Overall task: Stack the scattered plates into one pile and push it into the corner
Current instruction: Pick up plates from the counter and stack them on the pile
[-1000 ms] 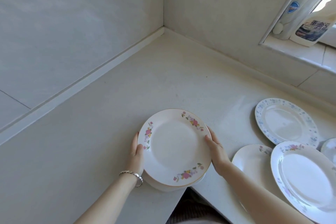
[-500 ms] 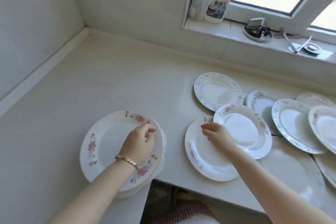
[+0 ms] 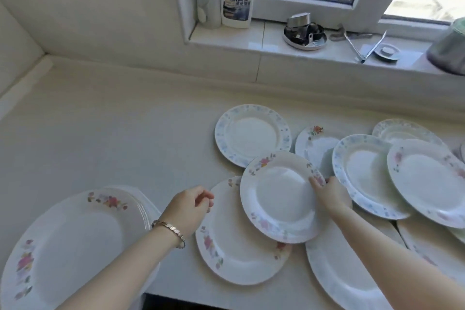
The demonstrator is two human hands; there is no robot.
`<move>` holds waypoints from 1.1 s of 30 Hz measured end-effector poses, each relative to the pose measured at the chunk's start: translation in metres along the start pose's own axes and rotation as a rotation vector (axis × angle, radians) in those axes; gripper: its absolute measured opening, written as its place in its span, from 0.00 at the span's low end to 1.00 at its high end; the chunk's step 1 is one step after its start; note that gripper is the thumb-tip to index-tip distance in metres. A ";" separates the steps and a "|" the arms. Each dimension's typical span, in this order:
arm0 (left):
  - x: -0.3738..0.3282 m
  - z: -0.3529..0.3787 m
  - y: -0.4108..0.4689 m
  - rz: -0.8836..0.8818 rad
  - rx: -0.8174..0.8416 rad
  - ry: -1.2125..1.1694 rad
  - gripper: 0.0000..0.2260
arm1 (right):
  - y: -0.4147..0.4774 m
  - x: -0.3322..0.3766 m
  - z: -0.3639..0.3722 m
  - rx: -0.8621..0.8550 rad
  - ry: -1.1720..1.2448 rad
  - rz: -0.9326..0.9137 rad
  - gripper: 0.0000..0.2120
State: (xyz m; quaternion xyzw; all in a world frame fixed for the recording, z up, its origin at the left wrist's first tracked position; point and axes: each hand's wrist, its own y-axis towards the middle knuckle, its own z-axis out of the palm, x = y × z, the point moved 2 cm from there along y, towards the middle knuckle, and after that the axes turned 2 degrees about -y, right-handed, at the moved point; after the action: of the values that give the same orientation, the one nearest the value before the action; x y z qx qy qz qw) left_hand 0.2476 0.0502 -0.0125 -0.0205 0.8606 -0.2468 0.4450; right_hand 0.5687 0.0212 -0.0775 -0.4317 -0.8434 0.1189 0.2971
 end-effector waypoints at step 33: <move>0.111 -0.144 -0.085 -0.404 -0.772 -0.421 0.21 | -0.183 0.161 0.090 0.574 0.446 -0.477 0.11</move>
State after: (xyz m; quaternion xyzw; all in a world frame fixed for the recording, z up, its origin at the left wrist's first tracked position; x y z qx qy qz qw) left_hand 0.0534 0.0063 0.0105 -0.4005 0.7593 0.0184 0.5126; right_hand 0.3220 0.0451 -0.0011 -0.1396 -0.7675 0.1804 0.5991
